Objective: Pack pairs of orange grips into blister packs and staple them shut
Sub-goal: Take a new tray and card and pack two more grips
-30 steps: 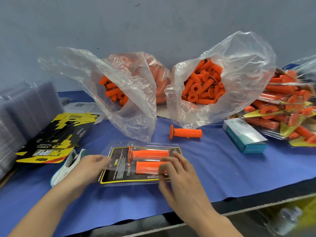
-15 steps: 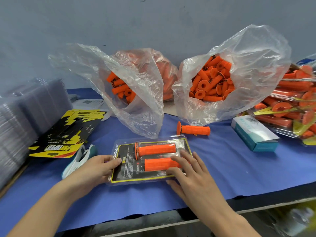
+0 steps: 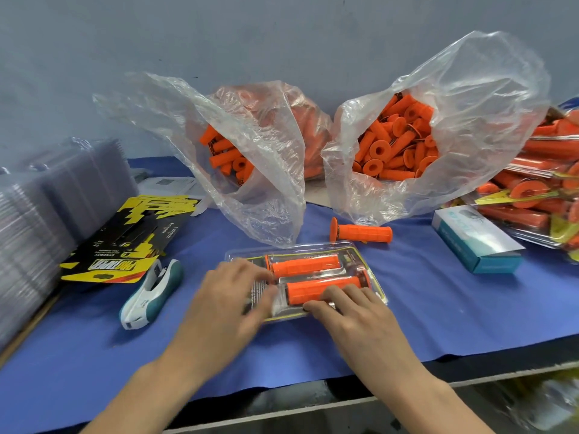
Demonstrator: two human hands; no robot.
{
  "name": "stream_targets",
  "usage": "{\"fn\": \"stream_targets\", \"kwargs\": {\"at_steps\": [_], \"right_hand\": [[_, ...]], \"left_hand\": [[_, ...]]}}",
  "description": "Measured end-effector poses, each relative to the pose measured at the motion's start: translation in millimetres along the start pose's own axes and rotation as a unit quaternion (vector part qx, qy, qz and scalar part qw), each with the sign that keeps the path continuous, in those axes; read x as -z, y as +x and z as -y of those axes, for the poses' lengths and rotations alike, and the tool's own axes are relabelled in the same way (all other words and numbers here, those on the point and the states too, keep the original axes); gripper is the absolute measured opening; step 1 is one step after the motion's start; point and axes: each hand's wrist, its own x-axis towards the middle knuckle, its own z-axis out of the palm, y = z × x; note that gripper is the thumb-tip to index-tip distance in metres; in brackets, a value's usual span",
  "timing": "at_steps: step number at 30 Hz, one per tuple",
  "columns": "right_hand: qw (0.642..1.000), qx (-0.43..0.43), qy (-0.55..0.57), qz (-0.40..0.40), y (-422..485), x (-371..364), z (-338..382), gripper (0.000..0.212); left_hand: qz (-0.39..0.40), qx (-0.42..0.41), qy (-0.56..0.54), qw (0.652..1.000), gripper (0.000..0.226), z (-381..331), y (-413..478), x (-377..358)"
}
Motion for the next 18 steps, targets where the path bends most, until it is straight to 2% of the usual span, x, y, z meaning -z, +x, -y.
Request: {"fn": "stream_targets", "kwargs": {"at_steps": [2,4,7,10,12,18], "right_hand": [[1.000,-0.012,0.019,-0.004,1,0,-1,0.031],[0.999,-0.016,0.031,-0.004,1,-1,-2,0.023],[0.999,-0.025,0.034,-0.013,-2,-1,-8,0.016],[0.998,-0.036,0.028,-0.036,-4,2,-19,0.006],[0.998,-0.046,0.023,-0.037,-5,3,-21,0.013],[0.999,-0.041,0.004,-0.034,-5,0,-20,0.013]], "left_hand": [[0.070,-0.112,0.047,0.990,0.025,-17,-5,-13],[0.061,-0.153,0.120,0.979,0.018,-27,-7,-28],[0.002,-0.167,0.180,0.969,0.009,-20,-5,-28],[-0.027,-0.183,0.215,0.959,0.021,4,-4,-19],[-0.028,-0.176,0.210,0.961,0.024,14,-3,-10],[0.022,-0.116,0.138,0.983,0.024,26,-8,-5]]}}
